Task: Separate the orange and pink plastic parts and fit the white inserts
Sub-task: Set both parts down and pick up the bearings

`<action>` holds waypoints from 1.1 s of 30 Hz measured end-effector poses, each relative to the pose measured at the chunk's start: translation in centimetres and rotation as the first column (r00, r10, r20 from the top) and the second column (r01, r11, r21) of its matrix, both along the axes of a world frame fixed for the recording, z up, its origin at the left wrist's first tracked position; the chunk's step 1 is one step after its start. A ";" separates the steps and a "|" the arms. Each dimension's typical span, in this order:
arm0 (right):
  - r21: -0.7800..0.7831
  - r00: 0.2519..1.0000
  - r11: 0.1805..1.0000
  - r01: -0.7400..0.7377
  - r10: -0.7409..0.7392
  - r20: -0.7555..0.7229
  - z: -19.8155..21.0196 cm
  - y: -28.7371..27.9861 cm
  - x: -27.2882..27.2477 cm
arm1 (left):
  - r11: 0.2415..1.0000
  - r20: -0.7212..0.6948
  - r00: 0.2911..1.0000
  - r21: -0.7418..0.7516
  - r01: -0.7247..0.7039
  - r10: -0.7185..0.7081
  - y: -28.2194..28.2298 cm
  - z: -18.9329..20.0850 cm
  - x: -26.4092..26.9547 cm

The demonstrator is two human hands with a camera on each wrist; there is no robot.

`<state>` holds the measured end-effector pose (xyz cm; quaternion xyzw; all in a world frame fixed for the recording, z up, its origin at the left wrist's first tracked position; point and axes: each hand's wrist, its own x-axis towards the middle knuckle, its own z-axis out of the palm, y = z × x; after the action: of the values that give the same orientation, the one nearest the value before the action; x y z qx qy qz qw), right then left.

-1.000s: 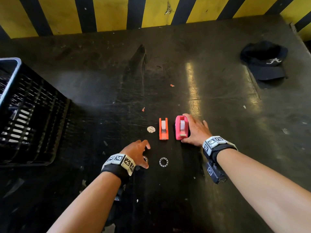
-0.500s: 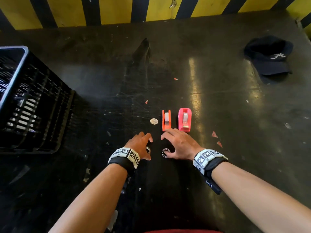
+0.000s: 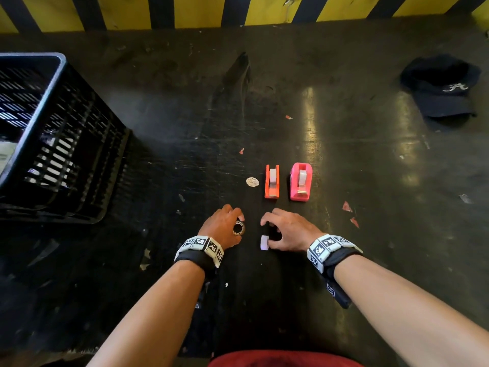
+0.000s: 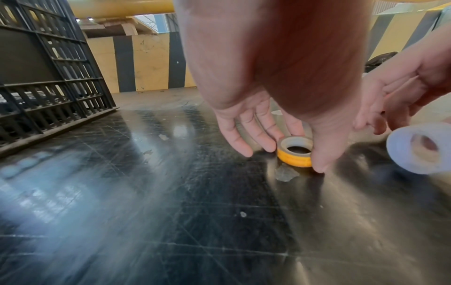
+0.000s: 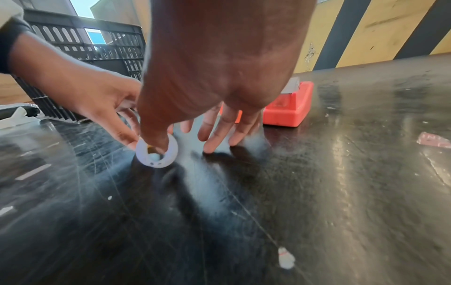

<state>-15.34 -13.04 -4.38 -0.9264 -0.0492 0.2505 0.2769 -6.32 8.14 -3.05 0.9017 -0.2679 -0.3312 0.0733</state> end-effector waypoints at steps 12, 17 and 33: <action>-0.028 0.993 0.996 -0.086 0.084 -0.083 0.9 2.6 1.0 | 0.999 -0.010 1.000 -0.036 -0.028 0.028 0.5 0.1 0.1; -0.073 0.988 0.986 -0.151 0.149 -0.033 0.5 3.6 0.7 | 0.998 -0.007 0.999 -0.046 -0.042 0.042 1.1 -0.1 -0.3; -0.390 0.962 0.920 -0.019 0.124 0.245 5.0 0.5 13.3 | 0.980 0.125 0.979 -0.136 -0.145 0.162 -0.9 3.2 9.5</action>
<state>-2.03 -12.50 0.57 -0.9852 -0.0697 0.1393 0.0715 3.18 7.29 0.11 0.9338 -0.2220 -0.2448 0.1372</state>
